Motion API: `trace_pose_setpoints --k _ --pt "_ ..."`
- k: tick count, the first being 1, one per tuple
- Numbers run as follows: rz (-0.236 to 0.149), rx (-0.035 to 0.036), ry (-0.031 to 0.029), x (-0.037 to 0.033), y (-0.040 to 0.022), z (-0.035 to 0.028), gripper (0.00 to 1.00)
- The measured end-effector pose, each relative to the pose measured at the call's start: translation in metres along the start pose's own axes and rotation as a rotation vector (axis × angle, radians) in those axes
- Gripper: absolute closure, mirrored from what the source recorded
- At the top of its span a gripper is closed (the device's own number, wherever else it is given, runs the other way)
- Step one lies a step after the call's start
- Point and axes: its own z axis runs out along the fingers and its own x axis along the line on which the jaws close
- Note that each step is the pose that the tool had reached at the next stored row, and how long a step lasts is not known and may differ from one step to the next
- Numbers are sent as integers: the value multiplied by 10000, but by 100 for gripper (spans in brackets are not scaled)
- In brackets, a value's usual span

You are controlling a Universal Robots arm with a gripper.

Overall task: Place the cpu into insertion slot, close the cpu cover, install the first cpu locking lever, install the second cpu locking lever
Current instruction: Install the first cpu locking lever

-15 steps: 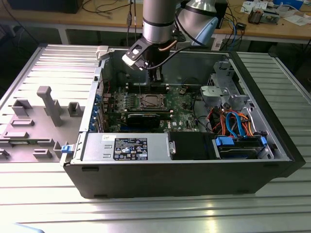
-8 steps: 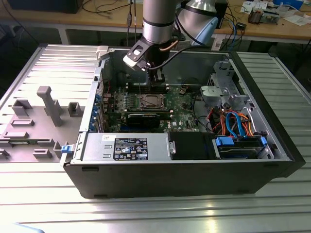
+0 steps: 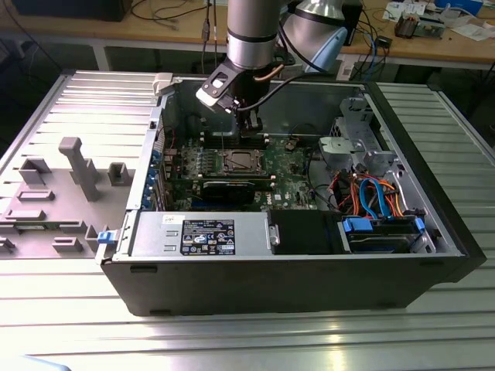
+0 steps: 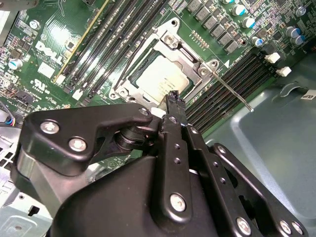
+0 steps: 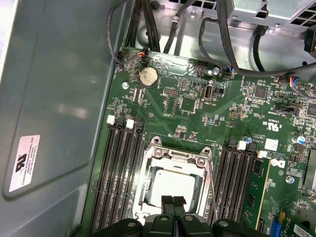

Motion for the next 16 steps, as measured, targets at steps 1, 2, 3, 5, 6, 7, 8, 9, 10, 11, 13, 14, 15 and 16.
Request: trace_pose_setpoints --k 1,2,3,5,6,7,8,9,10,11,13,14,15,16 --pt "0 0 0 0 0 0 89" --pt "-3 0 0 0 0 0 89" --pt "-26 0 0 0 0 0 89" --pt "-187 4 1 0 0 0 89" --pt "-325 7 2 0 0 0 89" --pt "-549 11 3 0 0 0 89" --pt "-704 14 4 0 0 0 89" --pt "-810 16 5 0 0 0 89" --pt "-888 17 6 0 0 -7 89" --pt "-915 18 6 1 0 -28 89" --pt "-935 18 7 1 1 -51 89" --pt "-986 17 9 1 0 -50 89" --pt "-1095 20 9 1 0 -51 89" --pt "-1305 25 8 1 0 -51 89"
